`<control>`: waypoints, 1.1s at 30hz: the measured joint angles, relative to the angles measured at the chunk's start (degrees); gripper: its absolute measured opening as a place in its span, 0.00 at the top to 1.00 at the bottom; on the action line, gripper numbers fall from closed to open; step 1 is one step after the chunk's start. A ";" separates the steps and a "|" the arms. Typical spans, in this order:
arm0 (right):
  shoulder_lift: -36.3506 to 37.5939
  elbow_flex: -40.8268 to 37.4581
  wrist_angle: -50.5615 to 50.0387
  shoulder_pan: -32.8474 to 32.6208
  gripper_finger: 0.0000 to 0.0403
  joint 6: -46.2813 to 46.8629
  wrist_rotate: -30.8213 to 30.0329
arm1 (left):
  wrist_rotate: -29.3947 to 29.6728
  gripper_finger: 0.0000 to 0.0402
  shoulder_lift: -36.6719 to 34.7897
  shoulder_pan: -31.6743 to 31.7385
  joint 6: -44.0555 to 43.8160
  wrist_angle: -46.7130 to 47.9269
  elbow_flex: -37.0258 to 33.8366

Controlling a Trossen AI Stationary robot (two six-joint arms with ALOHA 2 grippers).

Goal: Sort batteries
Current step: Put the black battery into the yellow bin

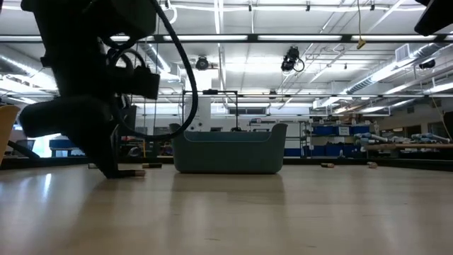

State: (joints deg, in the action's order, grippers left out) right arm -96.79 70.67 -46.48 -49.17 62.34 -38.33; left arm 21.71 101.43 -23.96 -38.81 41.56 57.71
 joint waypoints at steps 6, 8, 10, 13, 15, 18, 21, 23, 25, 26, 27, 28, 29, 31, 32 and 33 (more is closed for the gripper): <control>0.00 0.00 0.59 0.00 0.97 -0.63 0.00 | 0.87 0.99 -0.07 -1.26 2.73 2.36 3.44; 0.00 0.00 0.59 0.00 0.97 -0.82 0.00 | 0.85 0.99 -0.14 -1.65 2.92 2.24 4.61; 0.00 0.00 0.69 0.00 0.97 -1.00 0.00 | 0.86 0.99 -0.15 -1.65 2.90 3.46 5.08; 0.00 0.00 1.44 0.00 0.97 -0.92 -0.02 | 0.77 0.98 -0.15 -1.60 2.00 0.80 5.16; -0.34 0.00 3.08 0.23 0.97 -0.33 -0.02 | -0.25 0.97 -0.17 -1.60 0.87 -3.04 5.21; -2.11 -0.57 8.67 1.81 0.96 -2.95 0.60 | -3.64 0.92 -0.20 -1.71 2.58 -10.13 5.23; -4.71 -2.18 15.01 3.71 0.92 -7.69 2.20 | -5.09 0.85 -0.22 -2.08 3.68 -16.67 5.30; -6.25 -2.78 17.64 4.85 0.90 -9.22 2.62 | -5.18 0.80 0.11 -2.23 2.51 -19.82 5.30; -7.83 -2.89 19.16 6.07 0.88 -9.63 1.79 | -5.32 0.75 0.97 -2.22 0.93 -21.73 5.37; -8.84 -2.89 19.74 6.90 0.88 -9.76 1.28 | -5.35 0.72 1.81 -2.19 0.48 -22.37 5.38; -9.87 -2.90 20.28 7.83 0.88 -10.23 0.99 | -5.50 0.69 2.59 -2.19 0.16 -23.00 5.38; -11.08 -2.94 21.25 8.82 0.88 -11.41 0.87 | -5.50 0.67 3.56 -2.18 0.04 -23.21 5.38; -12.37 -2.95 22.59 9.89 0.88 -12.93 0.87 | -5.49 0.64 4.37 -2.17 -0.01 -23.67 5.38; -15.07 -2.96 25.80 11.81 0.91 -16.47 2.06 | -5.31 0.59 5.96 -2.19 0.65 -25.66 5.36; -16.41 -2.97 27.89 12.94 0.93 -18.33 3.29 | -4.80 0.57 6.49 -2.19 0.82 -26.64 5.36; -17.70 -2.97 30.24 13.95 0.95 -20.06 4.43 | -4.32 0.55 7.04 -2.19 0.85 -27.17 5.36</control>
State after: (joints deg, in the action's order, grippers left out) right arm -114.49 67.70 -16.24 -35.22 42.28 -33.90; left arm 17.39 108.47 -26.15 -37.96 14.39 63.07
